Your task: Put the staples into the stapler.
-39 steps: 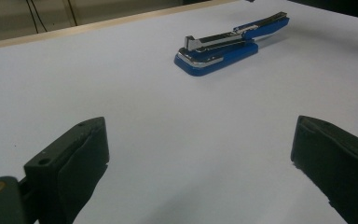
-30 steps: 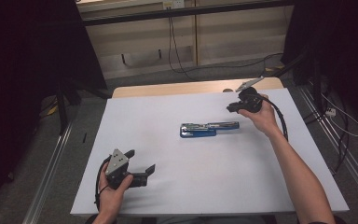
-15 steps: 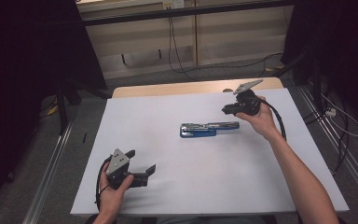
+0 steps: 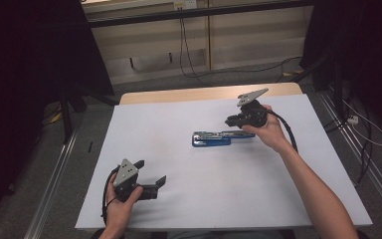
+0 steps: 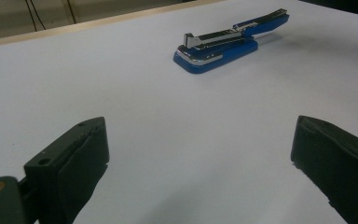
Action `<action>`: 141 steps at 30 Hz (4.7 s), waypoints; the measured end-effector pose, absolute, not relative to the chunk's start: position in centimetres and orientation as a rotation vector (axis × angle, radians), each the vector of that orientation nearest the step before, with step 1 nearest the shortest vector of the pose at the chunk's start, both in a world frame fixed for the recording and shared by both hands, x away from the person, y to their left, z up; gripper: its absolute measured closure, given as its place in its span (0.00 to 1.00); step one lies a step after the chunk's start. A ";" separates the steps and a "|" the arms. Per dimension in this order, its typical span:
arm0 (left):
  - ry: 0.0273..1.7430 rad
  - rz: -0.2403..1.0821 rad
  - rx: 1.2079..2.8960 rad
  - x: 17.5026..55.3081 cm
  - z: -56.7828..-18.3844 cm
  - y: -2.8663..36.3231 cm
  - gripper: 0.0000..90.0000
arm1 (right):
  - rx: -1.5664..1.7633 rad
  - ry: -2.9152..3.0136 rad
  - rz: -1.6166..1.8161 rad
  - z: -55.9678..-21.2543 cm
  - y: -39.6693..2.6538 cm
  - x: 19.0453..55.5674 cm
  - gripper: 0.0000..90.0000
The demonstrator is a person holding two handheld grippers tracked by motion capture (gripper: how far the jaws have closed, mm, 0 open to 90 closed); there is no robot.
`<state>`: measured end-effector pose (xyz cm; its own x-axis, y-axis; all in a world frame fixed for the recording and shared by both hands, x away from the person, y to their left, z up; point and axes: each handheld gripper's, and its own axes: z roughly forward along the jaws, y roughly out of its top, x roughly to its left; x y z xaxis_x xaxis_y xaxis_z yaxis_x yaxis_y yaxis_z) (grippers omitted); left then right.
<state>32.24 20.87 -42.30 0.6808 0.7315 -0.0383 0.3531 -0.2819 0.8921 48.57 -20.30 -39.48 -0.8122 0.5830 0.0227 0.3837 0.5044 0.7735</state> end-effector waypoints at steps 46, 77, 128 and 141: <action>0.848 0.473 1.886 32.3 -42.3 20.9 0.05 | 0.715 2.563 1.313 -40.0 -14.3 49.2 0.88; 0.847 0.469 1.887 32.3 -42.3 20.9 0.05 | 0.493 2.647 1.360 -41.5 -12.5 50.7 0.88; 0.843 0.469 1.887 32.3 -42.3 20.9 0.05 | 0.372 2.763 1.229 -42.5 -11.7 51.5 0.88; 0.833 0.471 1.893 32.3 -42.3 20.9 0.05 | 0.317 2.780 1.192 -42.2 -11.4 51.7 0.88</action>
<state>32.30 20.87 -42.29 0.6900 0.7231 -0.0329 0.3442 -0.2878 0.8937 51.70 -11.40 -42.23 -0.9733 0.2294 -0.0101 0.1508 0.6718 0.7252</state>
